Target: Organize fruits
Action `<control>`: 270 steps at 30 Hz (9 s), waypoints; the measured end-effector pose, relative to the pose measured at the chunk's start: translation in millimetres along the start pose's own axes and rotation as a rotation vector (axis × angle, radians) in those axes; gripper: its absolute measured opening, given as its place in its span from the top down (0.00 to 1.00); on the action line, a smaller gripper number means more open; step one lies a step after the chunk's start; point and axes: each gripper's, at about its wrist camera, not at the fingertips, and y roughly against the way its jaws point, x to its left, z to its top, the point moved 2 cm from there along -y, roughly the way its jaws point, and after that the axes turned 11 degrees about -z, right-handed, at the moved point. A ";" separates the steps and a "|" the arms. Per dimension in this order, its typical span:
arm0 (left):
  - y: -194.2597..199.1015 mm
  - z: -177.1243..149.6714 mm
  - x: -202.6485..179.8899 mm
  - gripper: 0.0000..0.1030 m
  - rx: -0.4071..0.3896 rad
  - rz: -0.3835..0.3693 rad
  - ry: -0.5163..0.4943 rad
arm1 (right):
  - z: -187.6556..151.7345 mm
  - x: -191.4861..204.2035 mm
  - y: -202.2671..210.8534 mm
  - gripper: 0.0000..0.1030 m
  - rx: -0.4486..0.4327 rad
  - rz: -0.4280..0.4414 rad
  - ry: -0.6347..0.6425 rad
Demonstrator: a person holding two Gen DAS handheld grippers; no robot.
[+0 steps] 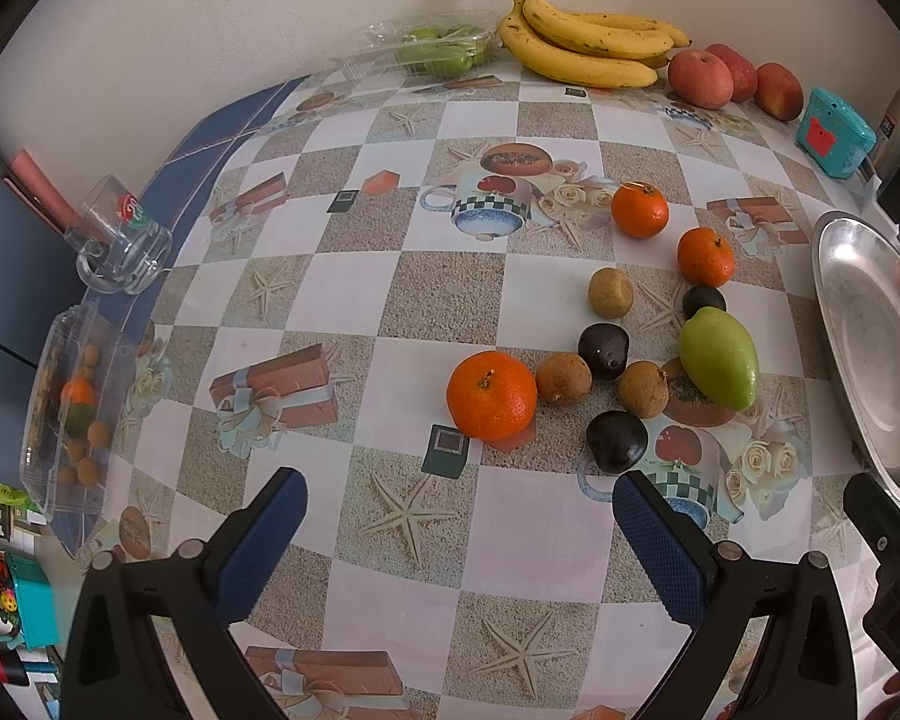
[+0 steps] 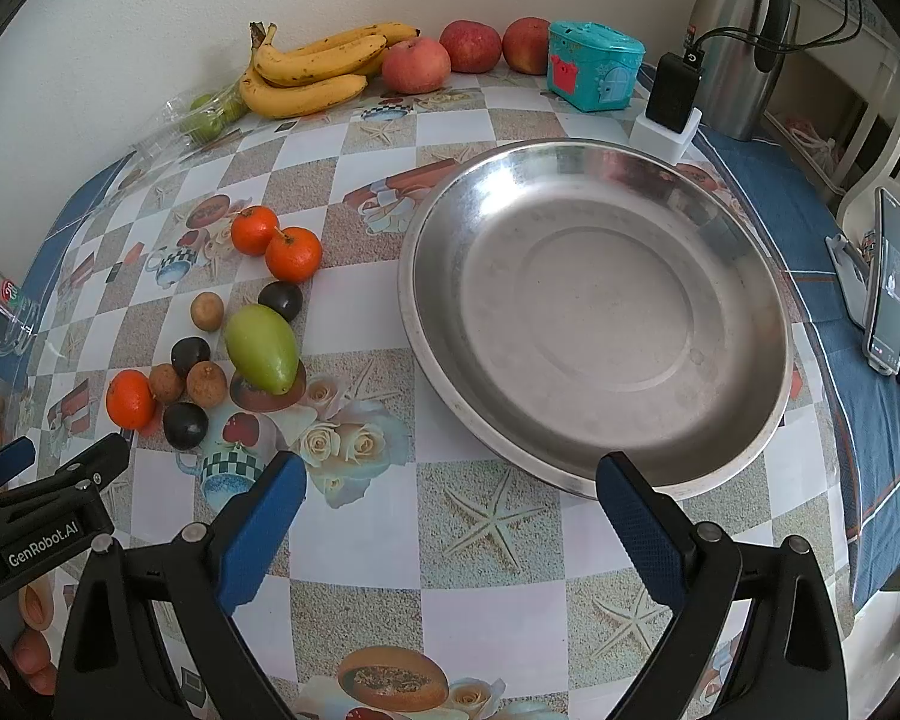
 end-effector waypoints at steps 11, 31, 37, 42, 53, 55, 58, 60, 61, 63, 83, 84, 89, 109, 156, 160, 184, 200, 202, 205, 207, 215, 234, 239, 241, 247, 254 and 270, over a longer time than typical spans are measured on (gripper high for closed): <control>0.4 0.7 -1.1 0.00 0.000 -0.007 0.002 | 0.8 0.4 -0.1 0.05 0.001 0.000 -0.001; 3.2 0.5 -0.6 0.00 -0.021 -0.092 0.013 | 0.9 -1.3 1.5 0.05 -0.007 0.018 -0.015; 6.5 11.2 14.8 0.00 -0.033 -0.148 0.119 | 12.7 -1.1 8.8 0.05 -0.056 0.076 -0.035; 6.6 30.0 23.3 0.00 -0.023 -0.117 0.153 | 33.5 7.5 10.3 0.05 -0.053 0.113 -0.067; 2.3 73.8 23.7 0.00 -0.040 -0.094 0.179 | 66.0 40.6 -1.9 0.05 -0.013 0.130 -0.006; 3.2 78.8 28.2 0.00 -0.056 -0.074 0.182 | 71.2 44.7 -5.2 0.05 -0.005 0.124 -0.005; -1.3 77.9 40.0 0.00 -0.061 -0.059 0.210 | 76.8 53.3 -10.6 0.05 0.010 0.127 0.006; -5.6 76.1 42.9 0.00 -0.049 -0.053 0.206 | 77.9 61.8 -15.5 0.05 0.022 0.140 0.025; -6.6 74.4 44.4 0.00 -0.046 -0.056 0.205 | 77.9 66.2 -18.9 0.05 0.032 0.151 0.033; -6.7 70.0 47.8 0.00 -0.048 -0.078 0.218 | 75.7 72.7 -24.9 0.05 0.053 0.170 0.045; -44.9 39.1 62.8 0.02 0.092 -0.188 0.410 | 55.9 97.4 -46.1 0.30 0.125 0.212 0.076; -45.1 38.7 62.5 0.03 0.093 -0.190 0.414 | 55.9 97.4 -46.5 0.31 0.126 0.215 0.073; -45.9 38.7 57.0 0.15 0.099 -0.216 0.407 | 55.5 99.2 -48.4 0.39 0.126 0.223 0.073; -50.5 39.7 51.2 0.55 0.113 -0.319 0.438 | 53.8 102.2 -54.4 0.54 0.149 0.234 0.065; -23.4 57.7 61.8 0.62 -0.048 -0.262 0.442 | 54.6 90.8 -44.2 0.56 0.178 0.305 -0.043; -16.8 59.6 61.2 0.62 -0.071 -0.257 0.435 | 58.4 85.5 -33.6 0.56 0.152 0.312 -0.053; 0.7 91.2 -43.1 0.62 -0.075 -0.296 0.144 | 79.6 -0.1 -30.0 0.56 0.103 0.146 -0.195; -1.5 86.6 -180.0 0.62 -0.090 -0.411 -0.177 | 70.3 -87.8 -42.8 0.56 0.132 0.044 -0.410; -3.9 81.4 -190.0 0.62 -0.090 -0.404 -0.213 | 69.5 -99.8 -42.6 0.56 0.128 0.026 -0.438; -12.6 71.9 -205.0 0.62 -0.078 -0.388 -0.270 | 65.3 -112.6 -45.7 0.56 0.135 0.001 -0.464; -19.8 66.1 -212.2 0.62 -0.056 -0.388 -0.291 | 61.9 -119.5 -50.7 0.56 0.150 0.007 -0.482; -32.0 51.9 -226.6 0.62 -0.032 -0.359 -0.349 | 59.1 -125.4 -58.0 0.56 0.164 -0.020 -0.477; -18.0 49.1 -225.7 0.52 -0.070 -0.363 -0.365 | 62.3 -132.3 -41.5 0.46 0.104 -0.023 -0.521; -12.9 55.7 -213.6 0.52 -0.069 -0.356 -0.323 | 62.2 -133.9 -38.0 0.46 0.095 -0.029 -0.526; -12.6 58.8 -206.4 0.52 -0.065 -0.350 -0.298 | 62.1 -134.1 -37.4 0.46 0.093 -0.030 -0.526; -13.6 74.4 -168.4 0.52 -0.047 -0.334 -0.147 | 63.1 -129.8 -38.0 0.46 0.100 -0.031 -0.506; -15.2 87.1 -116.2 0.52 -0.044 -0.307 0.027 | 68.9 -112.0 -35.2 0.46 0.099 -0.034 -0.429; -18.4 89.7 -68.1 0.32 -0.023 -0.242 0.174 | 76.6 -80.5 -23.7 0.46 0.065 -0.043 -0.291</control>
